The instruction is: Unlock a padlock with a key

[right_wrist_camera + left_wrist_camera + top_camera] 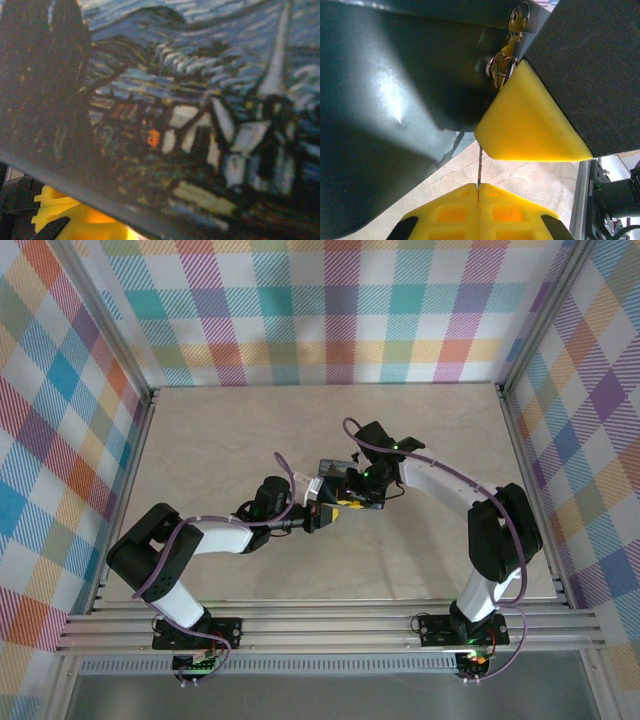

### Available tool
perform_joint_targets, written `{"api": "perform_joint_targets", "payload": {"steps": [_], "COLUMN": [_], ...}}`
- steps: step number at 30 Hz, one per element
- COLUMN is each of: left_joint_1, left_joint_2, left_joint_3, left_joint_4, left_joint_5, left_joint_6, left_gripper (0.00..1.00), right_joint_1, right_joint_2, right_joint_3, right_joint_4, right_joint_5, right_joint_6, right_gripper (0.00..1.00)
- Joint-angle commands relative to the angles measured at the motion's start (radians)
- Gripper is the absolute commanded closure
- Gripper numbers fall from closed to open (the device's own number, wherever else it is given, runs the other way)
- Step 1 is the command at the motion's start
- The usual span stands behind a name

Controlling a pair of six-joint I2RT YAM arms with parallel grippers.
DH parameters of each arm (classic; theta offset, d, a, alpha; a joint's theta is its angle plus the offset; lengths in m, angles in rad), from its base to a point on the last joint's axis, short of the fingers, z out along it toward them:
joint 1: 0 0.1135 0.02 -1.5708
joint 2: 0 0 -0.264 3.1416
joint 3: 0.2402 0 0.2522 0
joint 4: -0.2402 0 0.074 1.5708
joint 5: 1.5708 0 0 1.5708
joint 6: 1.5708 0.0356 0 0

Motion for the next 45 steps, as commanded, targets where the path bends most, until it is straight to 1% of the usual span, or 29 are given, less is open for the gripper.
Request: {"api": "perform_joint_targets", "payload": {"steps": [1, 11, 17, 25, 39, 45], "left_joint_1": [-0.006, -0.006, -0.007, -0.006, -0.006, -0.008], "left_joint_2": [0.016, 0.001, -0.025, -0.033, -0.028, -0.023], "left_joint_3": [0.031, -0.031, -0.035, -0.036, -0.044, -0.074], "left_joint_4": [0.040, 0.066, 0.071, 0.090, 0.139, 0.151], "left_joint_5": [0.026, -0.005, -0.009, -0.047, -0.029, -0.030], "left_joint_6": [-0.013, -0.001, -0.004, -0.018, -0.027, -0.014], "left_gripper": [1.00, 1.00, 1.00, 1.00, 1.00, 1.00], "right_joint_1": [0.002, -0.011, -0.011, -0.011, -0.011, -0.011], "right_joint_2": [-0.040, -0.044, -0.041, -0.040, -0.038, -0.040], "right_joint_3": [-0.006, 0.001, -0.006, -0.008, -0.013, 0.001], "right_joint_4": [0.026, 0.045, 0.053, 0.051, 0.059, 0.054], "right_joint_5": [-0.024, -0.026, -0.035, -0.031, -0.026, -0.019], "right_joint_6": [0.006, 0.029, 0.036, 0.033, 0.038, 0.038], "right_gripper": [1.00, 1.00, 1.00, 1.00, 1.00, 1.00]}}
